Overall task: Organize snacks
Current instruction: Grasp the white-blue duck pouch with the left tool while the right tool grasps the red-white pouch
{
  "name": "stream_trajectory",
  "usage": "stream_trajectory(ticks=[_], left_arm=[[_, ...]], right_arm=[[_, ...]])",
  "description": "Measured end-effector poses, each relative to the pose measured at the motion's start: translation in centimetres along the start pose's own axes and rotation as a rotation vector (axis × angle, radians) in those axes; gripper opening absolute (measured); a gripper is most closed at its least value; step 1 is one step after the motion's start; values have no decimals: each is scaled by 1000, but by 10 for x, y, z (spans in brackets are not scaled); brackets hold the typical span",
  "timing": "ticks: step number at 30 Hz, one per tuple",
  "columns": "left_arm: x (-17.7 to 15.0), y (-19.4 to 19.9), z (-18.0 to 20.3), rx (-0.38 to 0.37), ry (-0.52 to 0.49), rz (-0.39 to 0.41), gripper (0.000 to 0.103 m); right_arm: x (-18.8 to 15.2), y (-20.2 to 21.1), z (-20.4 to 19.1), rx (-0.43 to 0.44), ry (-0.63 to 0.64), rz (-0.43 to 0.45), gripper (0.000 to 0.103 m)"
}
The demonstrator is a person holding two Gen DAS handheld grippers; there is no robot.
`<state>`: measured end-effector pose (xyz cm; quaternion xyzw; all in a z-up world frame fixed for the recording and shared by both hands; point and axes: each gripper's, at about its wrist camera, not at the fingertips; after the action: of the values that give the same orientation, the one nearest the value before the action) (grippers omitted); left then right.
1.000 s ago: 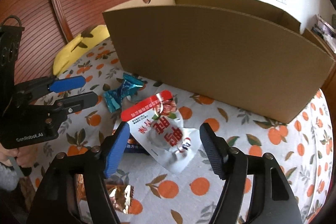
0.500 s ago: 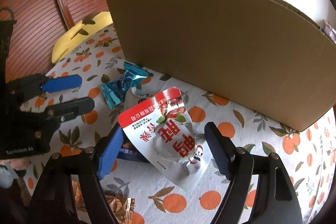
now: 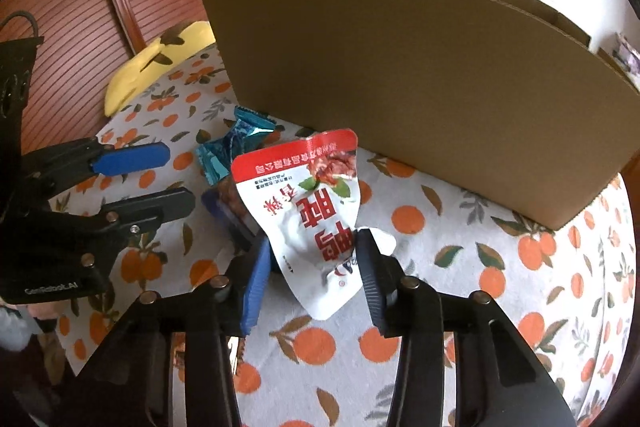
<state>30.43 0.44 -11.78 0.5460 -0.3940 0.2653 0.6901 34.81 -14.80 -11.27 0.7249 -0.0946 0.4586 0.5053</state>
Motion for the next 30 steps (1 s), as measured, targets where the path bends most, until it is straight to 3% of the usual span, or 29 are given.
stream_trajectory(ticks=[6, 13, 22, 30], left_arm=[[10, -6, 14, -25, -8, 5, 54], [28, -33, 37, -50, -71, -28, 58], [25, -71, 54, 16, -174, -112, 59], [28, -78, 61, 38, -210, -117, 63]], right_arm=[[-6, 26, 9, -6, -24, 41, 41], [-24, 47, 32, -112, -32, 53, 40], [-44, 47, 45, -133, -27, 49, 41], [-50, 49, 43, -132, -33, 60, 42]])
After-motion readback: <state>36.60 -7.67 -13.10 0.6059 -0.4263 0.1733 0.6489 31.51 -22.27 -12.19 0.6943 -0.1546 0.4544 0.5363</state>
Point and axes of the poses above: each gripper's, at about its wrist camera, not at the fingertips, and y roughly against the way its jaws point, z to its right, x to its top, and after that the axes turned 12 degrees about z, right-handed
